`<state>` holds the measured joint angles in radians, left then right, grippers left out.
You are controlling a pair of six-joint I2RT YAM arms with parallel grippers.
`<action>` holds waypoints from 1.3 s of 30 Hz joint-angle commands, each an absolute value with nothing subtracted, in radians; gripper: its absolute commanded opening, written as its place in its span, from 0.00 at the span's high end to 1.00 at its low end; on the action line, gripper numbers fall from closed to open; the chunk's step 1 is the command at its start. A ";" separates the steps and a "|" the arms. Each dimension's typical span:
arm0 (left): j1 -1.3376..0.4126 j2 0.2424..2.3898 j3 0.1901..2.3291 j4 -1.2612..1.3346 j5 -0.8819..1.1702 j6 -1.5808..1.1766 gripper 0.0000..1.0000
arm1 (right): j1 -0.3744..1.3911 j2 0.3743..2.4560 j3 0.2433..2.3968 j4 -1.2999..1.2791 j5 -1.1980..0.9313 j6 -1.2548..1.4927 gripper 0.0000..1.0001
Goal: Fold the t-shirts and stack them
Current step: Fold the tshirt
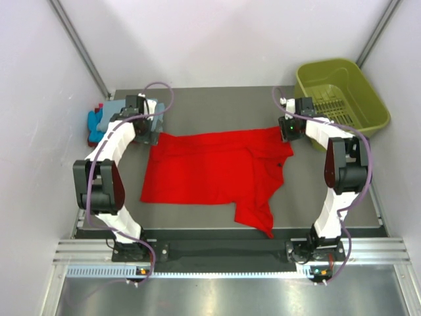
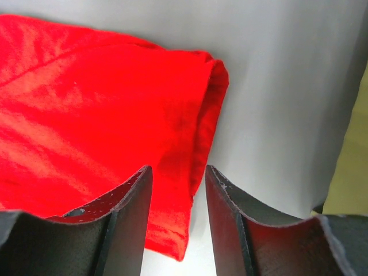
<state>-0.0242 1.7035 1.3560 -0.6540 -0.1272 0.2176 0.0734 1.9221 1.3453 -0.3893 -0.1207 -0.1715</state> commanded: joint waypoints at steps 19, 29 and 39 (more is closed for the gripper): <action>-0.221 1.855 1.445 -0.758 0.147 0.138 0.01 | 0.061 2.057 1.427 -0.353 -0.037 -0.172 1.00; -0.221 1.885 1.445 -0.758 0.107 0.153 0.01 | 0.051 2.068 1.463 -0.334 0.086 -0.198 1.00; -0.221 1.943 1.515 -0.727 0.051 0.172 0.01 | 0.055 2.118 1.549 -0.313 0.127 -0.207 1.00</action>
<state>-0.2195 1.9228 1.4635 -0.7559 0.0853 0.1558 0.0689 2.0895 1.5002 -0.3477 0.0715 -0.1905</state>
